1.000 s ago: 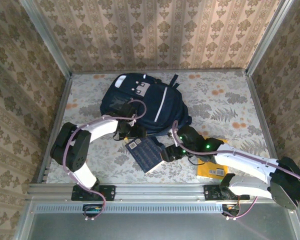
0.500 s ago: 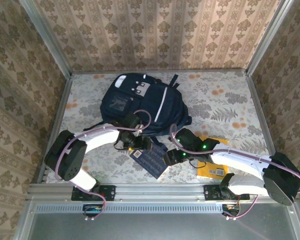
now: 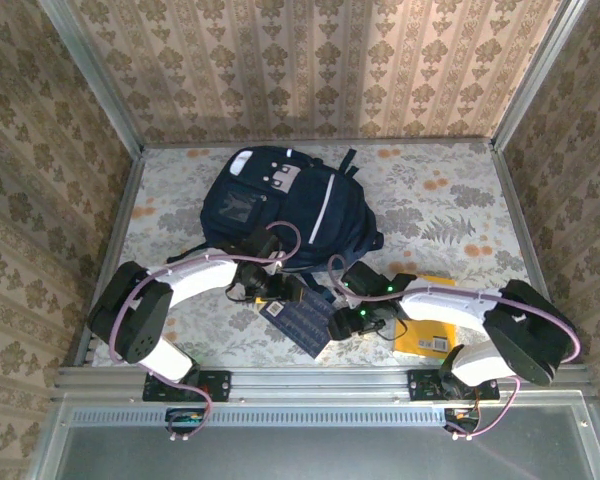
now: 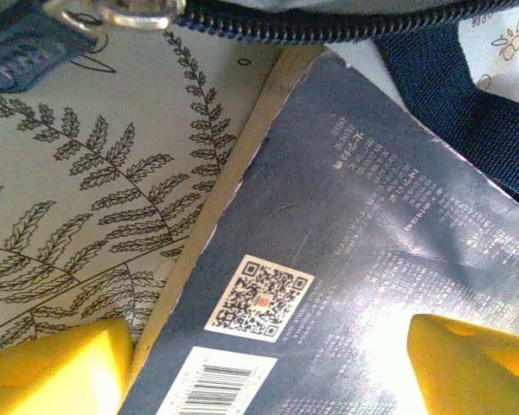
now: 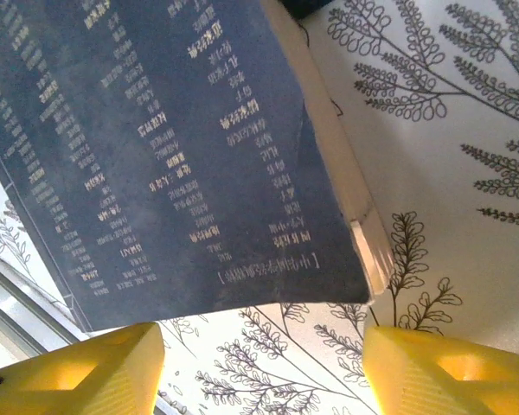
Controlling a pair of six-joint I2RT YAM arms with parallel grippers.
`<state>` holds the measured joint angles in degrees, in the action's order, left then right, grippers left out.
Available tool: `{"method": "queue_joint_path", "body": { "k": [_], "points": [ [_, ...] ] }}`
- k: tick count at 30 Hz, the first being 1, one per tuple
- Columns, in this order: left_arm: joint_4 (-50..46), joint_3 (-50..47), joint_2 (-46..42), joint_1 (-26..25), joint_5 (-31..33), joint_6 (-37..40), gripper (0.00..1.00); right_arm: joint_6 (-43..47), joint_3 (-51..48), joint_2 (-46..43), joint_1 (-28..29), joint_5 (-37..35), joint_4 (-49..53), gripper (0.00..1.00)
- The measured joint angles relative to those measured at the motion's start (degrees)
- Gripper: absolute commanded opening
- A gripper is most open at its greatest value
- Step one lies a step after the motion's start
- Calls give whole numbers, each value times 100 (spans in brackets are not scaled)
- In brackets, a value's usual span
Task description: Pack the student bag
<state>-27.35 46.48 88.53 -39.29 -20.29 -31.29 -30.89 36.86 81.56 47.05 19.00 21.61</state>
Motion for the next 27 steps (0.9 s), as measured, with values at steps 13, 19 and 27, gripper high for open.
{"method": "queue_joint_path", "body": {
  "k": [13,19,27],
  "points": [
    [-48,-31,-44,-9,-420,2,85,-719,378,658,-955,1108,129,60],
    [-26,-103,-63,-20,-461,0,85,-1152,446,817,-1257,1493,26,62],
    [-133,15,72,-304,-772,26,86,-1272,671,811,-1840,728,-977,68]
  ]
}}
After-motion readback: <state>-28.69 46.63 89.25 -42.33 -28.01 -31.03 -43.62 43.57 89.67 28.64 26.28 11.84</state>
